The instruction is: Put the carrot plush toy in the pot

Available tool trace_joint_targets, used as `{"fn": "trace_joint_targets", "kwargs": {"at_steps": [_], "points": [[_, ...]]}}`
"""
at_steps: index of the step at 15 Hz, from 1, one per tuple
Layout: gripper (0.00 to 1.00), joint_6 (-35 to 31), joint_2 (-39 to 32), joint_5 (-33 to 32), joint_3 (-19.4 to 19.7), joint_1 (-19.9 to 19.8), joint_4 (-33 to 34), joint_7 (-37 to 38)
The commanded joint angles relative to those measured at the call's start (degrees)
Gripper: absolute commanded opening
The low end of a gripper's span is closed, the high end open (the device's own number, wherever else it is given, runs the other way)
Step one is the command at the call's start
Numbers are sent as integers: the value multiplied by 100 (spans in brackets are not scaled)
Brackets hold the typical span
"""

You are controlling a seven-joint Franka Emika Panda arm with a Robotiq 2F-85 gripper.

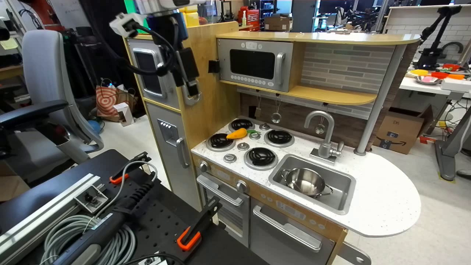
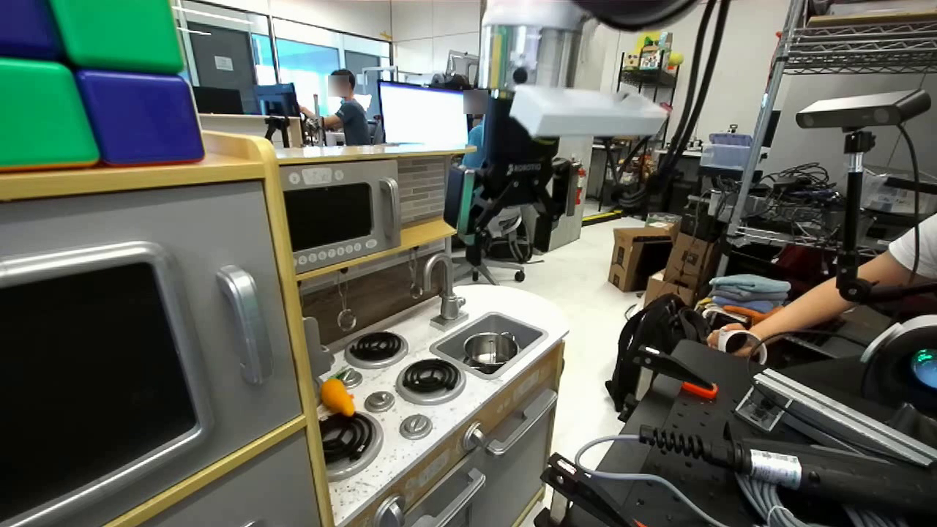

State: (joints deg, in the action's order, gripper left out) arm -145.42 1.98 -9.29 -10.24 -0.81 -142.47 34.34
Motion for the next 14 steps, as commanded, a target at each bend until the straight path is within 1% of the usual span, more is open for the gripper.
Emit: {"fn": "trace_joint_targets", "kwargs": {"at_steps": [1,2,3,5,6,7,9,10,12,14], "points": [[100,-378,-1399,-1456,492,84,1179,1546],[100,-368,-1760,-1738,714,275,1530,1920],[100,-273,-2113,-1797,897,439,1916,2099],[100,-173,-2745,-1578,1122,703,2598,2161],[100,22,-3017,-1282,1108,802,2928,1982],[100,-302,-2368,-1315,1238,763,2116,1807],[100,-238,-2859,-1179,1283,930,2612,1801],[100,-227,-2977,-1163,1290,970,2729,1819],[100,-218,-3035,-1159,1297,983,2806,1827],[100,-385,-3102,-1277,1482,1092,2790,1998]]}}
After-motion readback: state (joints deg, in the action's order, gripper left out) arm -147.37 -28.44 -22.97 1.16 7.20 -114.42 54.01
